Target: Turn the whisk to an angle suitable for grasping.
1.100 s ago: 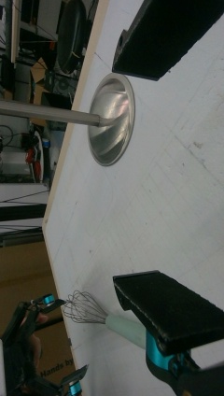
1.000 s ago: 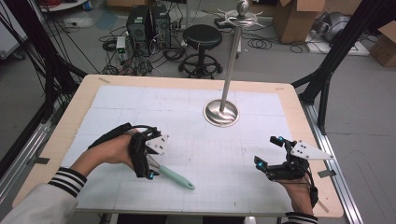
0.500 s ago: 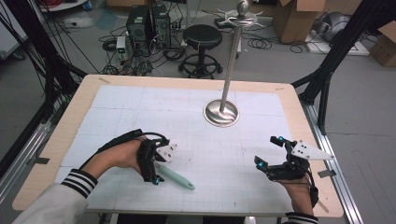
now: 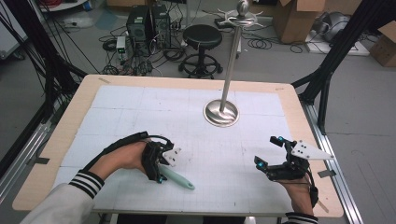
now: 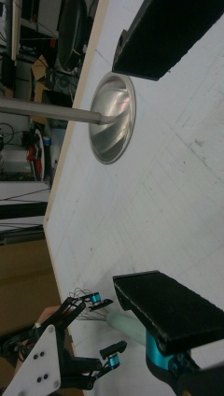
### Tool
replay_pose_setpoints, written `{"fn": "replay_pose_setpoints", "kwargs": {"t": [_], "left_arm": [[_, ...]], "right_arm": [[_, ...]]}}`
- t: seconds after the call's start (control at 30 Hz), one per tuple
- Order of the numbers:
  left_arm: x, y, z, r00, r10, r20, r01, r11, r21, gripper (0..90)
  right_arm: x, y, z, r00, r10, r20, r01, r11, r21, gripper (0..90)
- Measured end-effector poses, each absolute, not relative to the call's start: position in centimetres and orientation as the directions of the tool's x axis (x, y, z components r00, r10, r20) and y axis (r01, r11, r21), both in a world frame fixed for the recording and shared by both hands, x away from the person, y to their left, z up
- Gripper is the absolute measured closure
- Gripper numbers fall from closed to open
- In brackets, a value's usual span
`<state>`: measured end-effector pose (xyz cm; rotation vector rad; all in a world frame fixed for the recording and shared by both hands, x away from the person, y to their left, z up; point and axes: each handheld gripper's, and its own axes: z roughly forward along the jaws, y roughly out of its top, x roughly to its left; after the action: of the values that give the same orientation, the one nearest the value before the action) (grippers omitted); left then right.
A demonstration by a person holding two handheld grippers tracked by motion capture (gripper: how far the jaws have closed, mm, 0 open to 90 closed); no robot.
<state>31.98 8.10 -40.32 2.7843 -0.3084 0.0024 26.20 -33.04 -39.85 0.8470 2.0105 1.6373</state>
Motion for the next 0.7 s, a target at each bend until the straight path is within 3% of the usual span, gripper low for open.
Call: {"fn": "replay_pose_setpoints", "kwargs": {"t": [0.4,0.53,0.7], "left_arm": [[31.88,7.83,-40.83,0.969,-0.248,0.008,-0.238,-0.918,0.318,49.4],[31.84,7.82,-40.88,0.968,-0.249,0.018,-0.242,-0.921,0.306,58.6],[31.74,7.85,-40.85,0.965,-0.259,0.033,-0.257,-0.918,0.301,62.3]], "right_arm": [[26.22,-32.98,-39.93,-0.731,0.679,0.064,0.203,0.127,0.971,0.1],[26.21,-32.94,-39.94,-0.731,0.679,0.065,0.204,0.127,0.971,0.1],[26.21,-32.96,-39.94,-0.731,0.679,0.065,0.205,0.128,0.970,0.1]]}}
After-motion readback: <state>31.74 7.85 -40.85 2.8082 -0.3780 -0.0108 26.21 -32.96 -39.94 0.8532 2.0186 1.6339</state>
